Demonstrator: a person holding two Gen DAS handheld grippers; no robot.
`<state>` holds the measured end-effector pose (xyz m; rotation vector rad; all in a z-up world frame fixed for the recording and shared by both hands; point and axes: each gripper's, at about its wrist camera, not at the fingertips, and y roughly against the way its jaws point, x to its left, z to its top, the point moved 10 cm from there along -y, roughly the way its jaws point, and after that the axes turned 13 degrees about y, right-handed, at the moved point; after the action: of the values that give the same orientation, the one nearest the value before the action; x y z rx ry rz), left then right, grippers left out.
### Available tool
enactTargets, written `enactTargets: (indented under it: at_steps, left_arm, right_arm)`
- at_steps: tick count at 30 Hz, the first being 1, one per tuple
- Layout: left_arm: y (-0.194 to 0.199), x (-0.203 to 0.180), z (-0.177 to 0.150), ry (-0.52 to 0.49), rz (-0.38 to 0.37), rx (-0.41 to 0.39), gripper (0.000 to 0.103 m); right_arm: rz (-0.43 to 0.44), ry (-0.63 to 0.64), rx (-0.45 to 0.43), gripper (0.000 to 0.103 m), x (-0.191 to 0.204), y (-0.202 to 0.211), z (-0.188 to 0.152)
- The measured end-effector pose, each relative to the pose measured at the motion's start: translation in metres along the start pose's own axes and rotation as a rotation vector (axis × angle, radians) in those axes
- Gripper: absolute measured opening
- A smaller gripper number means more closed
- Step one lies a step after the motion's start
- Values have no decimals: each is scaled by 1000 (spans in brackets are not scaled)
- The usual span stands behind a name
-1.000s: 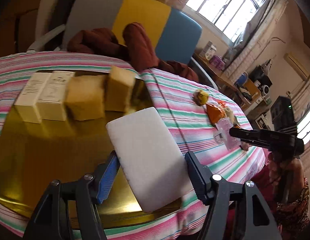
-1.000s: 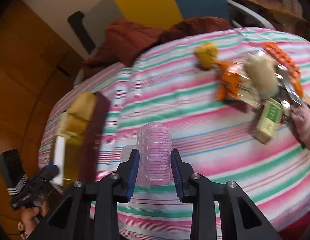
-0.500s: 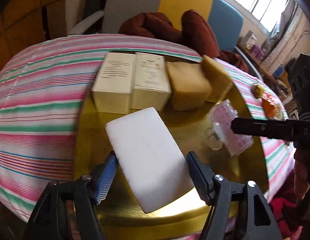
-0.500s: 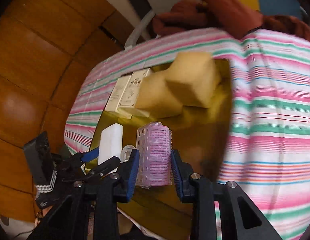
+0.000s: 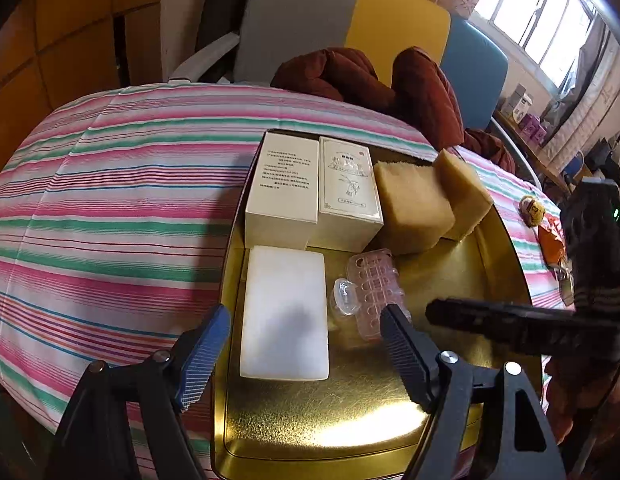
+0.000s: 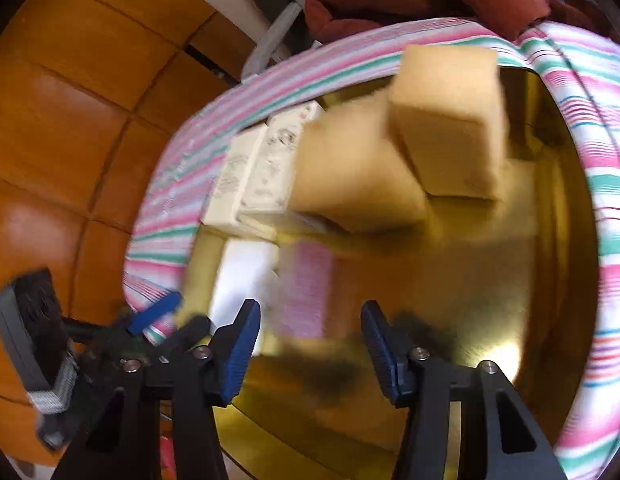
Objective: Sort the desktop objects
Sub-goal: 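Open both grippers and withdraw from the tray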
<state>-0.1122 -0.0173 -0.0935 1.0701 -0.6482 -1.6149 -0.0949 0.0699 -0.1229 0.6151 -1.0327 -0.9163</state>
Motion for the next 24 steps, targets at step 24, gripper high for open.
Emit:
enactTargets:
  at_steps: [24]
  left_arm:
    - [45, -29, -10, 187, -189, -140, 78]
  right_arm:
    - [-15, 161, -87, 53, 3, 53, 3]
